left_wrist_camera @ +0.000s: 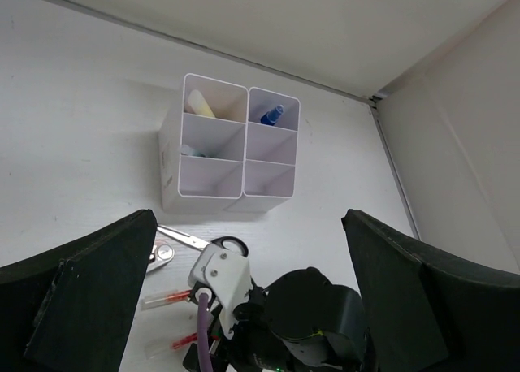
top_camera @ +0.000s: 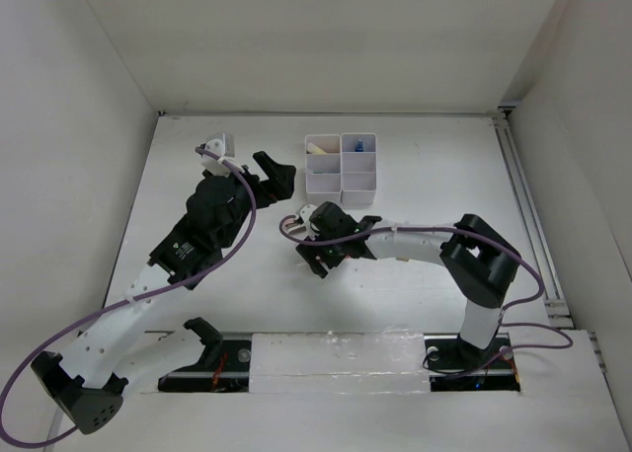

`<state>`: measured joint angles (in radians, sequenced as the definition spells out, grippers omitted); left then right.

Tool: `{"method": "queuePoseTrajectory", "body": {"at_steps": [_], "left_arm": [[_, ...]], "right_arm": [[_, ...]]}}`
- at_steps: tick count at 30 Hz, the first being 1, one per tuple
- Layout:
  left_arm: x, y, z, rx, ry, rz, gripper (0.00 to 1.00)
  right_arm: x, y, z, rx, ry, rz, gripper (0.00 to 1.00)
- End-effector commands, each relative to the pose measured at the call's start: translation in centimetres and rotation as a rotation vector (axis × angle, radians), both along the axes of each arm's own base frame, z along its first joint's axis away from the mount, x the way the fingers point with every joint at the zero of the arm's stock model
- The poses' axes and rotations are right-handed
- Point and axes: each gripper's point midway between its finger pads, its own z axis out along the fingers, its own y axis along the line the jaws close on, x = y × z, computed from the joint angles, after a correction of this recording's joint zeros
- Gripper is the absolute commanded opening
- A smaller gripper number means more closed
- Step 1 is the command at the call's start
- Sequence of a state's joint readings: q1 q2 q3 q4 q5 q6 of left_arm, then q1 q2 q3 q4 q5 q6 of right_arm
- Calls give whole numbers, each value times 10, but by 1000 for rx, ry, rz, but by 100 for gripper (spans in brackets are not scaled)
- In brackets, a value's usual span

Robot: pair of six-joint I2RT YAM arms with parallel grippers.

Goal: Sort the stationery into containers
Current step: Pick up the pen from the center of the board.

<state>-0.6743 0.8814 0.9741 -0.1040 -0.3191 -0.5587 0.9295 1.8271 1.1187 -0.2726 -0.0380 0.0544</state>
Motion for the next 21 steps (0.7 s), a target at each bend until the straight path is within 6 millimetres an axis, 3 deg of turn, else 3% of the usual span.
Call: {"method": "queuePoseTrajectory", "body": {"at_steps": [1,11,14,18,19,21], "left_arm": [[-2,-3,20,-30,-64,-27,100],[-8,-1,25,-44,-80,-36,100],[-11,2,25,-41,-90,-37,100],[-13,3,30,-52,-105,-37,100],[-12,5,30,-52,-105,-28,100],[-12,5,30,-52,-105,-28,100]], "right_arm": [[-18,-49,-29,-218,83,-72,78],[-8,-59,-26,-260,95,-88,76],[-10,-61,-31,-284,112,-86,68],[-12,-60,-33,-285,129,-90,45],[-13,-61,-37,-294,135,-90,35],[-15,-64,-41,-310,146,-89,27]]}}
